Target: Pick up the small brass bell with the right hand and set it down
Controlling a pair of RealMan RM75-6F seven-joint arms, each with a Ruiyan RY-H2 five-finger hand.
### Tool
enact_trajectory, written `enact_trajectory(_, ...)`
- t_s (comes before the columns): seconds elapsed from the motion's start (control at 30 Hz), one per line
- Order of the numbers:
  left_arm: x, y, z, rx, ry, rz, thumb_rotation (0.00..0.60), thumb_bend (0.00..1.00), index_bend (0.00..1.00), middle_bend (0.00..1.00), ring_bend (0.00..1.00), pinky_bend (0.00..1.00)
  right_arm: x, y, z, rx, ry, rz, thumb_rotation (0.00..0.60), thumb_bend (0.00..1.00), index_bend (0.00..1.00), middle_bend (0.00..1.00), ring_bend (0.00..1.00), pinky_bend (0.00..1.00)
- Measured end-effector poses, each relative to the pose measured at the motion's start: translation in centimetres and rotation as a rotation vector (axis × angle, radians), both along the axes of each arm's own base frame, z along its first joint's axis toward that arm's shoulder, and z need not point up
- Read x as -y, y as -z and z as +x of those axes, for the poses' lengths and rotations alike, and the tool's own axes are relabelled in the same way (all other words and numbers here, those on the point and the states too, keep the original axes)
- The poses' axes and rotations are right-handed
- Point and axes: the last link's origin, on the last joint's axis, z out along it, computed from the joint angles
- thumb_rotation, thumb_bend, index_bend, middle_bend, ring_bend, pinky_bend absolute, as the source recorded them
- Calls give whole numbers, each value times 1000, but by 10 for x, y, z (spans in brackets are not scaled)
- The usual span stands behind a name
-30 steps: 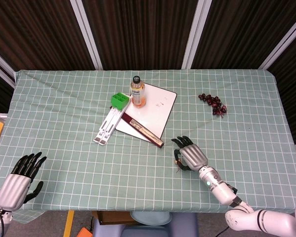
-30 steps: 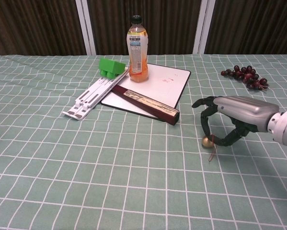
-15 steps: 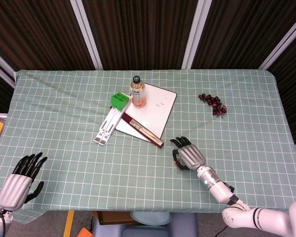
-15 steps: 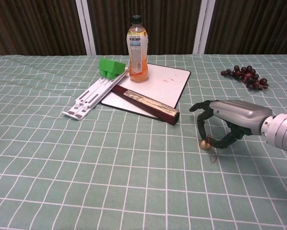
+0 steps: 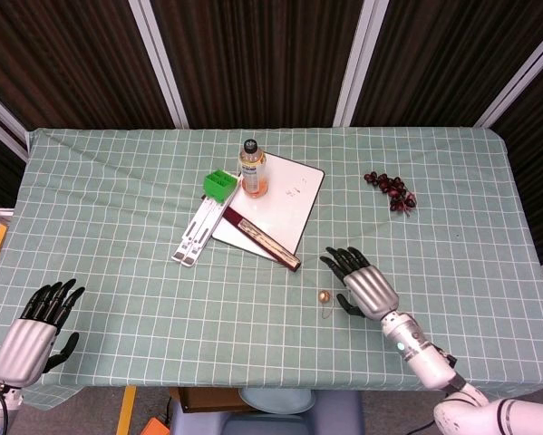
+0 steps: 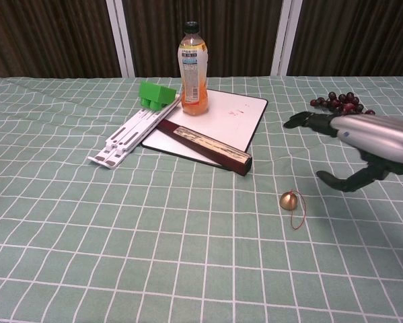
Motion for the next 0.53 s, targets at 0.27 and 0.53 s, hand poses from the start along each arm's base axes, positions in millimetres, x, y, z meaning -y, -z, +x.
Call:
enact_trajectory(0.27,1,-4,2,13,26,17,600,442,54,0,0,80,-72,-68,-42,2,5,-258,600,461,0,0,0,0)
enact_trajectory(0.53,3,3,5,-12,39,1,600,443,37,0,0,75,-128,-107,-75,7,42,-374,600,405,0,0,0,0)
